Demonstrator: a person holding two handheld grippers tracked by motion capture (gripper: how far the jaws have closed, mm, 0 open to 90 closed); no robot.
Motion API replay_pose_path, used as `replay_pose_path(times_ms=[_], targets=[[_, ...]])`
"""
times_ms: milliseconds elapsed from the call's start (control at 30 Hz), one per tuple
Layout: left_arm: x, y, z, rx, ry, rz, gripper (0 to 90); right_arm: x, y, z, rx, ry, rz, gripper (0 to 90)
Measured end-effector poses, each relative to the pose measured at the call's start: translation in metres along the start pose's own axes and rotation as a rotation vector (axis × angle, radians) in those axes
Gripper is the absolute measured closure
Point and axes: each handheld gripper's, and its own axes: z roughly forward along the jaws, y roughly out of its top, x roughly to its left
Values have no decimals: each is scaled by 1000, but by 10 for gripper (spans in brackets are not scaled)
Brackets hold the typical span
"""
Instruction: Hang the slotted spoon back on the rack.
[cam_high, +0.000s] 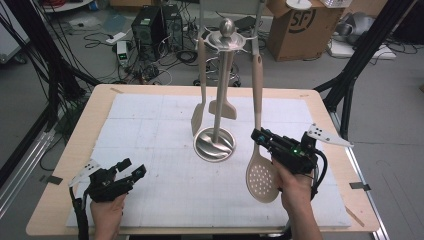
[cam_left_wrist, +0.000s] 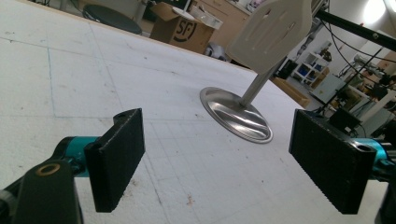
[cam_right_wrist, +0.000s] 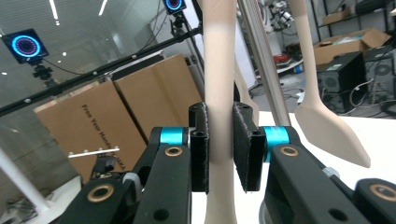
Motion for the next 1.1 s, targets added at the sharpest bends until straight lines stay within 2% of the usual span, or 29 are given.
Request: replay_pose_path(times_ms=[333,500,767,867,933,1000,1100], targets=[[0,0,0,-2,1,-1,189,6,17,5,38,24,-28,790],[1,0,-1,-7,3,-3,189,0,19,13,56,27,-6,790],[2,1,-1,-4,5,-1,189,-7,14,25,72,68,15,785],[1,0,-1,-4,4,-4,189,-11,9,26,77,63,29,736],[1,0,-1,-4,4,-3,189,-15,7,26,77,66,57,627],[1,0,-1,-4,3,-2,189,-18,6,25,82,40,64,611],[0,0,-1,-4,3,-3,188,-20,5,23,81,45,70,591]])
